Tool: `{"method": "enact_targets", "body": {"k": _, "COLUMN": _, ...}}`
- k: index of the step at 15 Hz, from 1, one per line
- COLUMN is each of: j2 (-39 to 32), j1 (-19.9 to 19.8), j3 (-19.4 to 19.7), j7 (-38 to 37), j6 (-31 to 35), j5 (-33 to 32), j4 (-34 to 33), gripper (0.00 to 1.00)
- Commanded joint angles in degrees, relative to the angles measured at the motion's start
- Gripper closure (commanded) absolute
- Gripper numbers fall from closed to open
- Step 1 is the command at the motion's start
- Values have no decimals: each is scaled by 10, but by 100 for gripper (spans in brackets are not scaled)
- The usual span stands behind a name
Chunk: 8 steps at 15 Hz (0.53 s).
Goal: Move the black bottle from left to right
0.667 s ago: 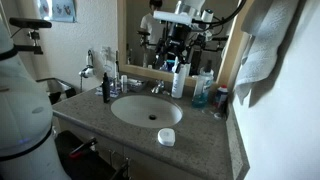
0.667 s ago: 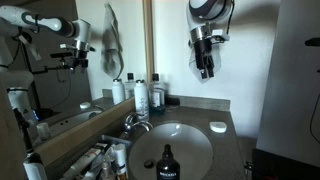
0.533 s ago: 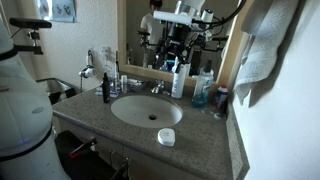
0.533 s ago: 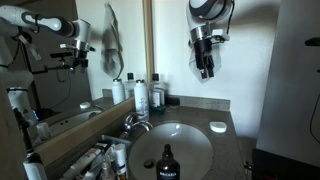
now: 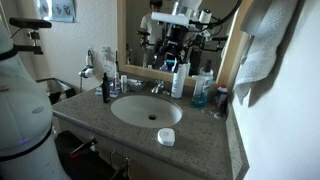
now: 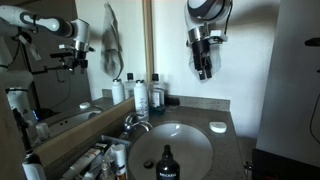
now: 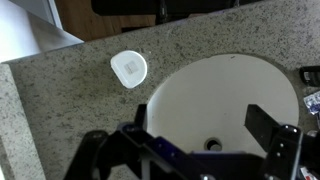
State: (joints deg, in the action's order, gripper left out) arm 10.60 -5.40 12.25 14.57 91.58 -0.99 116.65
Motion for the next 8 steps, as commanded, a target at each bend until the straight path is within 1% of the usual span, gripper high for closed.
{"method": "enact_targets", "body": {"k": 1, "j2": 14, "j1": 18, "j3": -43, "j7": -14, "j6": 50, "j5": 9, "j4": 43, "gripper": 0}}
{"method": "enact_targets", "body": {"k": 5, "j2": 21, "j1": 50, "j3": -92, "j7": -29, "j6": 106, "j5": 29, "j4": 88, "gripper": 0}}
{"method": "enact_targets", "body": {"k": 8, "j2": 29, "j1": 75, "j3": -122, "j7": -38, "j6": 139, "j5": 56, "j4": 117, "gripper": 0}}
